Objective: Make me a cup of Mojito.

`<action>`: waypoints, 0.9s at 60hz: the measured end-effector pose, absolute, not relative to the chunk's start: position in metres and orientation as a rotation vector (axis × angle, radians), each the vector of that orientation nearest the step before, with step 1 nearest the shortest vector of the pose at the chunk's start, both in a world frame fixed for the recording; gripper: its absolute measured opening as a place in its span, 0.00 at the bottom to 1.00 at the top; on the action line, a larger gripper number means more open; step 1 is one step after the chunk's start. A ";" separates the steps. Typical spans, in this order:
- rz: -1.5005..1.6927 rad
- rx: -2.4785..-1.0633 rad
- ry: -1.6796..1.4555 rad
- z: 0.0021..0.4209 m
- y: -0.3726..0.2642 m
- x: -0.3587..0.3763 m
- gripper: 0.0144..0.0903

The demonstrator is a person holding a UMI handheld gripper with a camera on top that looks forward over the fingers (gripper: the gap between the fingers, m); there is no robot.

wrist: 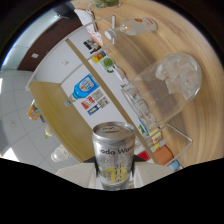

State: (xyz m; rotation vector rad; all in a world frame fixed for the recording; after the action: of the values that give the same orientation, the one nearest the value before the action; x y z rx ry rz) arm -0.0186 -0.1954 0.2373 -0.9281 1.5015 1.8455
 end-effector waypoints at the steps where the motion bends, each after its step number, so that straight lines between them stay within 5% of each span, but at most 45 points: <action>1: 1.839 -0.936 1.500 0.237 -0.196 -0.019 0.49; 13: 1.639 -1.123 1.325 0.251 -0.200 -0.021 0.49; 22: 1.121 -1.407 0.863 0.280 -0.204 -0.029 0.49; 33: 0.616 -1.532 0.403 0.298 -0.205 -0.050 0.49; 54: 0.204 -1.790 0.047 0.158 -0.182 -0.102 0.49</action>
State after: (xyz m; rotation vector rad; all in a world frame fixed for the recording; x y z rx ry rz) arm -0.1021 -0.1823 0.1582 -1.7904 0.0471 0.2036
